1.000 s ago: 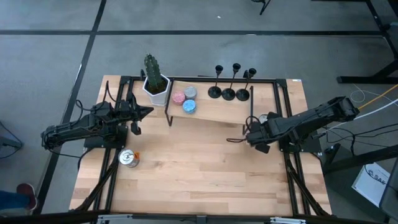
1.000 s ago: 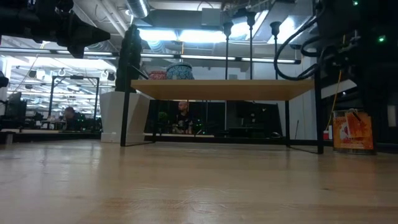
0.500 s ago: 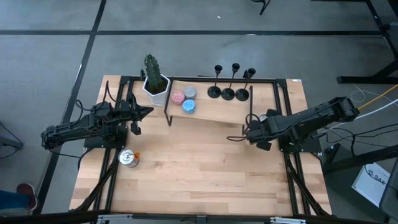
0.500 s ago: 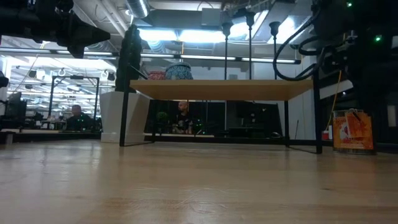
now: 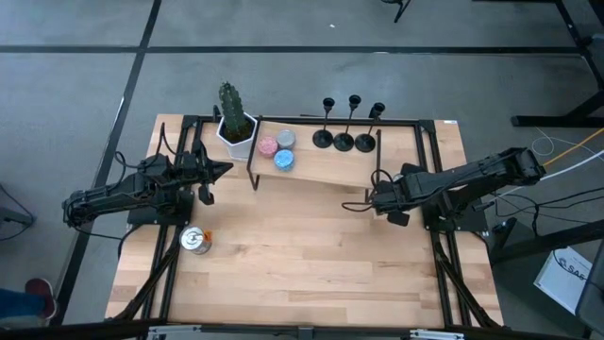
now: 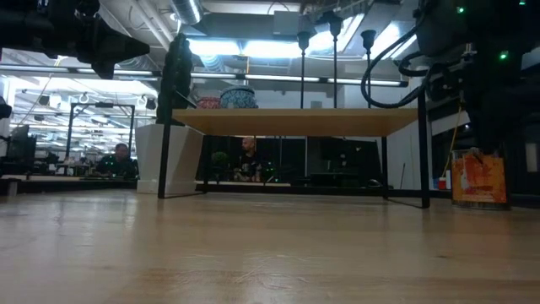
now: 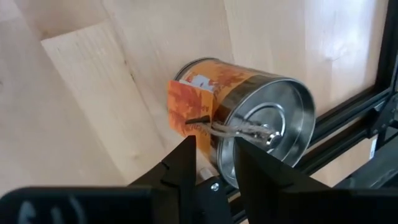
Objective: Pick & Place candle stick holders
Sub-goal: Put the top silver scented candle on the shelf
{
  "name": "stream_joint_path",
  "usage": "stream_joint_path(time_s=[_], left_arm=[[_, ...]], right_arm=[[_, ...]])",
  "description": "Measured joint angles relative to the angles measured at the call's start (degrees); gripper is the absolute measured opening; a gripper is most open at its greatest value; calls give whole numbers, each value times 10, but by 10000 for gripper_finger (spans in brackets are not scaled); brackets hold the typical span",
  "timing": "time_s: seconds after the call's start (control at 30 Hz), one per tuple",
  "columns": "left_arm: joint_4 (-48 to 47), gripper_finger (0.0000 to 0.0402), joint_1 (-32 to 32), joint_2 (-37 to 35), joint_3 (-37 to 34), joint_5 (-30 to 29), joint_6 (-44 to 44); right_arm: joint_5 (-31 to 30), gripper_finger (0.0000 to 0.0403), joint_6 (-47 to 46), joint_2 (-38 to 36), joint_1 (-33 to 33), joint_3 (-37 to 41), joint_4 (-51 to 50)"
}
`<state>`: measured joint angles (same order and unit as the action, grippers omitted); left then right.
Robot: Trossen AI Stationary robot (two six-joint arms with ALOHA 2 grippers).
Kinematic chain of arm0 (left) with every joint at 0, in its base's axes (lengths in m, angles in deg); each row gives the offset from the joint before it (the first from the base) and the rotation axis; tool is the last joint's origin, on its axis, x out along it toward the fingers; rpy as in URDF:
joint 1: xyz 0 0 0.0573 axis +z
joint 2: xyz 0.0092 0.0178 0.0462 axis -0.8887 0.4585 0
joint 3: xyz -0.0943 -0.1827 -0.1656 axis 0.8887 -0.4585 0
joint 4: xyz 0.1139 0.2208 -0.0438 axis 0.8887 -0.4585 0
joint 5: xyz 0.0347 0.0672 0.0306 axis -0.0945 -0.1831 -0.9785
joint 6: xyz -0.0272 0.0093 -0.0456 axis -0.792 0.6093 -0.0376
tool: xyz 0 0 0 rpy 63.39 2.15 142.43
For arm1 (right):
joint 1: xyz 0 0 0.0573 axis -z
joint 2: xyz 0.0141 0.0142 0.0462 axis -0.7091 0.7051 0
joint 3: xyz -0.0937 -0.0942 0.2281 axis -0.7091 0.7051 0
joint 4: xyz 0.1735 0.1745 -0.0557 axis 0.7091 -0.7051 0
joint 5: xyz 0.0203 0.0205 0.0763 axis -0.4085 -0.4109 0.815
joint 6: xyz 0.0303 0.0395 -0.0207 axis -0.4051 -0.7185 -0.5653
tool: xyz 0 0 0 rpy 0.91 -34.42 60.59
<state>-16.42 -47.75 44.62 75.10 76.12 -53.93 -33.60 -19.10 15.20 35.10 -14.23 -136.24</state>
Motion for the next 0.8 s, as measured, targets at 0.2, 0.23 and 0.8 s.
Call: stream_joint_path(time_s=[0.2, 0.23, 0.8], left_arm=[[0, 6, 0, 0, 0, 0, 0], [0, 6, 0, 0, 0, 0, 0], [0, 6, 0, 0, 0, 0, 0]], right_arm=[[-2, 108, 10, 0, 0, 0, 0], [-6, 108, 10, 0, 0, 0, 0], [-31, 108, 11, 0, 11, 0, 19]])
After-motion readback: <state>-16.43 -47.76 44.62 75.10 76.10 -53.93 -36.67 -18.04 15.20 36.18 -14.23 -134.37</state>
